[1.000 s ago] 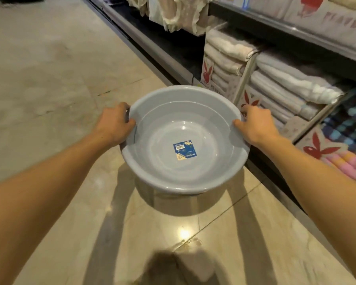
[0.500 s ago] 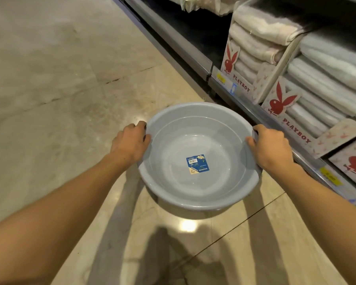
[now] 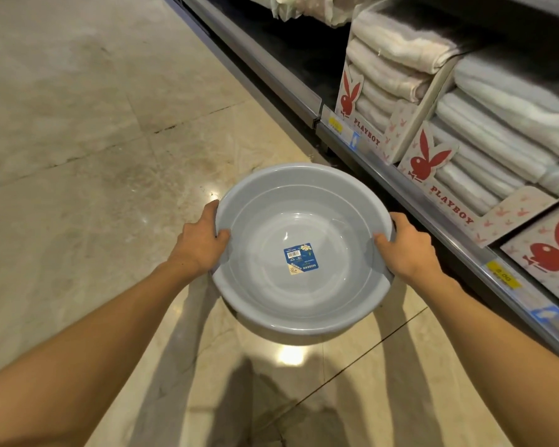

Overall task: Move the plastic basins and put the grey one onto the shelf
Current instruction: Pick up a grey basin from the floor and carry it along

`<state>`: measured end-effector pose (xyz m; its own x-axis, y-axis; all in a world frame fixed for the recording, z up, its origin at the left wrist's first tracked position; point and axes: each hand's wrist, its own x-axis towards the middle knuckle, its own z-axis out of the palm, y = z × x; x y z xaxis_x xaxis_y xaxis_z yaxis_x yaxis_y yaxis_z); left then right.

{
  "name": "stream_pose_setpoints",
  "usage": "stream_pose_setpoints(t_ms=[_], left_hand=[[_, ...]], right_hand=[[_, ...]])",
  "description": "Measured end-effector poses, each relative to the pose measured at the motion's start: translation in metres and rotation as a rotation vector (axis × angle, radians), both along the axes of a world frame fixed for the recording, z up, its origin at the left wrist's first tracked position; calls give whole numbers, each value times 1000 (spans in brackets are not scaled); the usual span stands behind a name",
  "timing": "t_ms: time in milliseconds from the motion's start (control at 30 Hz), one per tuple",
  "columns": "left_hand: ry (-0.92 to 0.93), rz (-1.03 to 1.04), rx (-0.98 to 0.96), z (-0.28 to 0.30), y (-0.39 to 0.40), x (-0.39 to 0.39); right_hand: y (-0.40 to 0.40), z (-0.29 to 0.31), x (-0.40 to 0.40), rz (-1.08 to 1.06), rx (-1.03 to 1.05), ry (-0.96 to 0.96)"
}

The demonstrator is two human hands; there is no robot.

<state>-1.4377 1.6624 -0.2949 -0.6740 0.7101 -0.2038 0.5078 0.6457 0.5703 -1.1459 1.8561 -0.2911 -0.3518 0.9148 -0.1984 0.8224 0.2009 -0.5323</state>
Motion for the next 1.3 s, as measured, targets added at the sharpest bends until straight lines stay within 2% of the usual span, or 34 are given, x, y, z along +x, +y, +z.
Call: stream_pose_setpoints(t_ms=[233,500,600,700,800,900,1167,1300], left_hand=[[-256,189,10,-8,-26,13],[-210,208,38,2,-24,32],[-196,221,60,23,-26,30],[-160,226,103,71,-34,27],[-147,237,110,150,-52,23],[-163,292,94,255,-81,13],[-218,555,176,617,-194,0],[-151,747,255,766,-266,19]], right_hand=[[-18,-13,13,-132,-225,144],[-23,-13,4,-143,-164,215],[-20,9,0,-128,-152,227],[-20,56,-7,-113,-138,258],[-29,136,-18,-83,-127,246],[-46,249,-38,7,-134,227],[-108,617,-117,245,-175,245],[-157,764,-154,437,-185,275]])
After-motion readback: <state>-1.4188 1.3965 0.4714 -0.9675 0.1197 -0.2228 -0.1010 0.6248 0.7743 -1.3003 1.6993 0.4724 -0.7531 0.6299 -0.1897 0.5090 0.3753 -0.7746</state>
